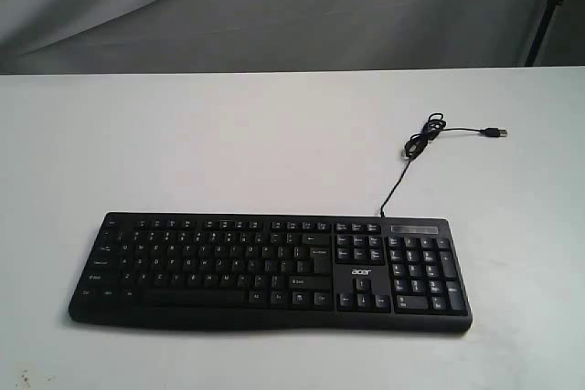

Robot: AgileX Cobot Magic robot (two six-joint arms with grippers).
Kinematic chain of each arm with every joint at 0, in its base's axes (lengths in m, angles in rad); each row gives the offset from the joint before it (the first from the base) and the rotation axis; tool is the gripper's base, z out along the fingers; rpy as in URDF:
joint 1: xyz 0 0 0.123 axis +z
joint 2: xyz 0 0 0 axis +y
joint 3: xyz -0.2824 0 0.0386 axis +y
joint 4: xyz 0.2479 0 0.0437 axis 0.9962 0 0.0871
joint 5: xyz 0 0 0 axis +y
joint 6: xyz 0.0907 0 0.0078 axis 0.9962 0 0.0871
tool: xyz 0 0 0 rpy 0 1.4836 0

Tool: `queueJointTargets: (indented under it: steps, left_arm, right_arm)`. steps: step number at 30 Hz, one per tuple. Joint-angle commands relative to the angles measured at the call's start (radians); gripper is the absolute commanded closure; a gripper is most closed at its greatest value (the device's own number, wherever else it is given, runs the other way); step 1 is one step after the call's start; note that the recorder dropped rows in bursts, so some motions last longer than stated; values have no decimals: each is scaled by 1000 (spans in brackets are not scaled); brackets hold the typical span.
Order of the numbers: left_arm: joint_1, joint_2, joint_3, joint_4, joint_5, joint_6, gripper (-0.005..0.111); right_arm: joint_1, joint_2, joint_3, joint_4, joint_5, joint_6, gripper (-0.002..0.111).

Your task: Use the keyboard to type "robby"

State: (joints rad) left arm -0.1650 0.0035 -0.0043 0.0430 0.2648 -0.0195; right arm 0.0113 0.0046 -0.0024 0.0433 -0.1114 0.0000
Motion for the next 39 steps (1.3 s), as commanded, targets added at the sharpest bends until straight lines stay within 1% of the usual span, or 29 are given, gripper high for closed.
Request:
queueJointTargets:
  steps: [1, 5, 6, 7, 9, 10, 11, 12, 14, 18, 20, 21, 22, 23, 24, 25, 27, 28, 29, 30, 32, 34, 35, 37, 39]
  left_arm:
    - [-6, -3, 4, 5, -5, -3, 107]
    - [-6, -3, 4, 5, -5, -3, 107]
    - [-6, -3, 4, 5, -5, -3, 107]
    - [-6, -3, 4, 5, -5, -3, 107]
    - [-6, -3, 4, 5, -5, -3, 107]
    - [-6, -3, 4, 5, -5, -3, 107]
    - [-6, -3, 4, 5, -5, -3, 107]
    - [-6, -3, 4, 5, -5, -3, 107]
    - [-6, -3, 4, 5, -5, -3, 107]
    - [-6, -3, 4, 5, -5, -3, 107]
    - [-6, -3, 4, 5, -5, -3, 107]
    - [-6, -3, 4, 5, -5, -3, 107]
    - [-6, -3, 4, 5, -5, -3, 107]
    - [-6, -3, 4, 5, -5, -3, 107]
    - [-6, -3, 4, 5, -5, -3, 107]
    - [-6, -3, 4, 5, -5, -3, 107]
    - [-6, -3, 4, 5, -5, -3, 107]
    - [-6, -3, 4, 5, -5, -3, 107]
    - [-6, -3, 4, 5, -5, -3, 107]
    - [-6, -3, 4, 5, -5, -3, 107]
    - [-6, -3, 4, 5, -5, -3, 107]
    - [-6, -3, 4, 5, -5, -3, 107]
    - [-6, -3, 4, 5, -5, -3, 107]
    - [-6, -3, 4, 5, -5, -3, 107]
    - [-6, -3, 4, 5, -5, -3, 107]
  right_arm:
    - [4, -5, 2, -7, -72, 0, 108]
    - [4, -5, 2, -7, -134, 7, 108]
    - [4, -5, 2, -7, -213, 73, 108]
    - [4, -5, 2, -7, -246, 107, 108]
    - [4, -5, 2, -7, -424, 183, 108]
    - [4, -5, 2, -7, -557, 348, 108]
    - [4, -5, 2, -11, -579, 417, 108]
    - [4, -5, 2, -59, -603, 510, 108]
    - [4, -5, -21, -116, -621, 564, 108]
    - [4, -5, -101, -115, -621, 567, 108]
    - [4, -2, -180, -161, -536, 551, 108]
    - [4, 51, -249, -273, -437, 595, 108]
    - [4, 104, -312, -411, -376, 666, 108]
    - [4, 199, -405, -675, -319, 784, 108]
    - [4, 270, -469, -810, -301, 850, 108]
    - [4, 344, -535, -1031, -277, 915, 108]
    - [4, 478, -655, -1360, -232, 1004, 108]
    - [8, 558, -725, -1592, -206, 1122, 108]
    - [10, 608, -765, -1715, -163, 1216, 108]
    - [11, 666, -809, -1788, -120, 1310, 108]
    - [11, 756, -864, -1788, -44, 1276, 108]
    - [11, 840, -918, -1788, 8, 1144, 108]
    - [11, 879, -943, -1788, 35, 1027, 108]
    - [13, 946, -983, -1788, 134, 728, 108]
    - [31, 1000, -1020, -1788, 328, 502, 108]
